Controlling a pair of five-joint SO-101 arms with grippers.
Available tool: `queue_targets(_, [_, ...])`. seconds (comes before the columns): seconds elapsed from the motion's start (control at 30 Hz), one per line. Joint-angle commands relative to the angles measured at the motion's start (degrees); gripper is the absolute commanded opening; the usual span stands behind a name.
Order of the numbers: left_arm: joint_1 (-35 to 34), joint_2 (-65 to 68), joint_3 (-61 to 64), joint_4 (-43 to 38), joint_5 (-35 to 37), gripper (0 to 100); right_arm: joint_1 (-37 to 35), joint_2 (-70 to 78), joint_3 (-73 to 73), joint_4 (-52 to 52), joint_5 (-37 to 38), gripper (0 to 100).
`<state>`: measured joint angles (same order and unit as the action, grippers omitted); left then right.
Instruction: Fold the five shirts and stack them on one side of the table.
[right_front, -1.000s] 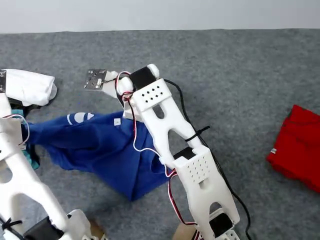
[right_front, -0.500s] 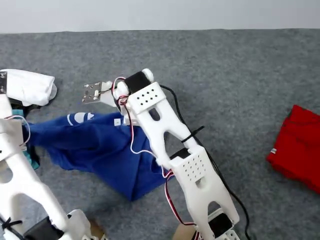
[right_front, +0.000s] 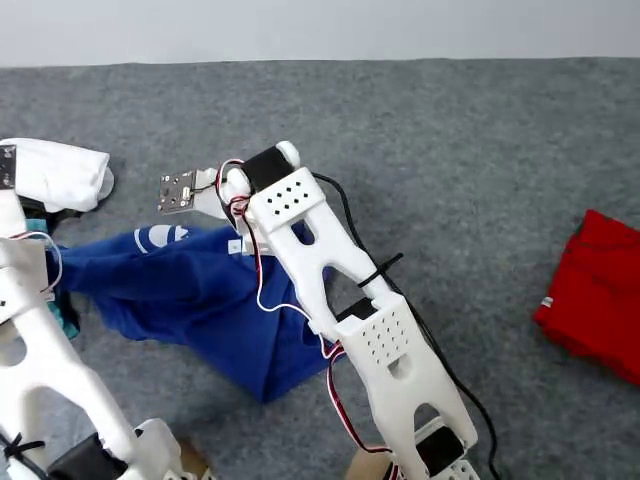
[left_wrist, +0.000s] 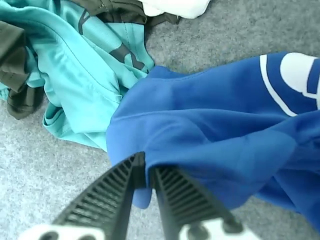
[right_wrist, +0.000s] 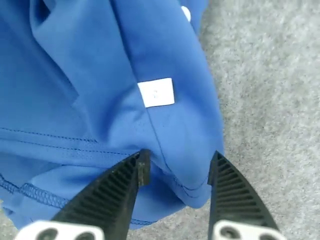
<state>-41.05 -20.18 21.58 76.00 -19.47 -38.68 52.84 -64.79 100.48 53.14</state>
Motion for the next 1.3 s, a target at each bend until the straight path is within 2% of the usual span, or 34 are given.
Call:
queue_targets(0.0, [0.0, -0.6, -0.4, -1.8, -0.4, 0, 0.8, -2.8, -0.6, 2.5, 1.9, 19.8])
queue_targets(0.3, [0.0, -0.3, -0.2, -2.1, -0.4, 0, 1.3, -10.0, 10.7, 2.1, 2.9, 19.8])
queue_targets(0.83, [0.7, -0.2, -0.1, -3.7, -0.4, 0, 1.4, -2.5, 10.7, -4.2, 3.0, 19.2])
queue_targets(1.1, [1.6, -0.2, -0.1, -3.7, -0.4, 0, 1.8, -3.4, 6.2, -5.6, 3.0, 2.6])
queue_targets(1.27, [2.5, -0.3, -0.1, -3.7, -0.4, 0, 2.3, -4.4, -1.4, -3.3, 3.0, 1.1])
